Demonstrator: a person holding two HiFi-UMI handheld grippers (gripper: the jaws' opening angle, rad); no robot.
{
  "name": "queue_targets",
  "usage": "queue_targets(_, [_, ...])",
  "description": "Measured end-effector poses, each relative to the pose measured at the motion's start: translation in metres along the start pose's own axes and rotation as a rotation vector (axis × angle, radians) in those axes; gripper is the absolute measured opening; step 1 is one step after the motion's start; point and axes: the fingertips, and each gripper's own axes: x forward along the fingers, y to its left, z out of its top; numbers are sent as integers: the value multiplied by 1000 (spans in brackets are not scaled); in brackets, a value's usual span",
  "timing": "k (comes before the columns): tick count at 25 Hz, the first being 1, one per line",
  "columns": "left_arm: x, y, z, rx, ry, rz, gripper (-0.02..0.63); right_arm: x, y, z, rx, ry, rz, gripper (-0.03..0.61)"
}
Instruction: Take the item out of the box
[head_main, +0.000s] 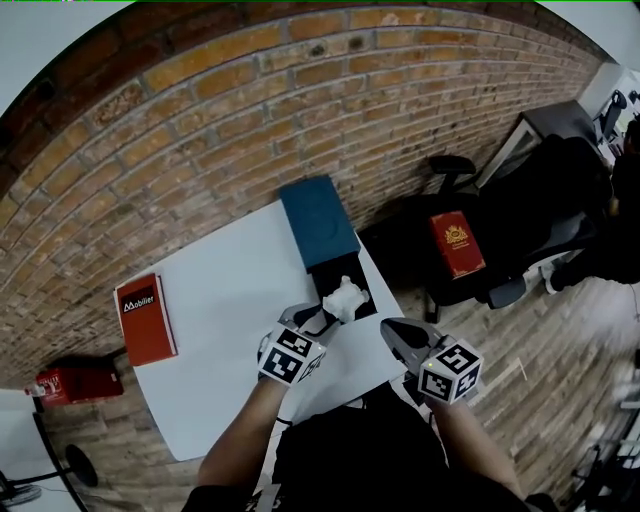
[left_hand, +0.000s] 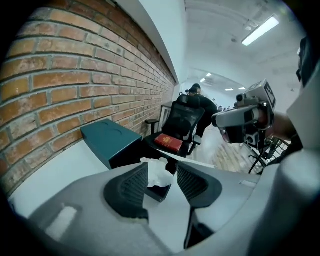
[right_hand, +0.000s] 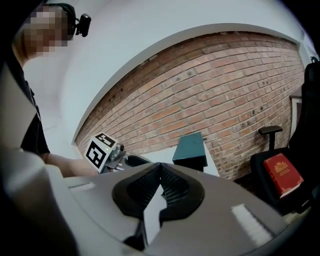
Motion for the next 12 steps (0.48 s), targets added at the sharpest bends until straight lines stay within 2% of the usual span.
queue_targets(7, [33, 10, -16, 31, 123, 46, 184, -6, -26, -5, 33, 26, 33, 0])
queue_targets(12, [45, 25, -25, 71, 176, 109, 184, -17, -40, -3, 48, 18, 33, 2])
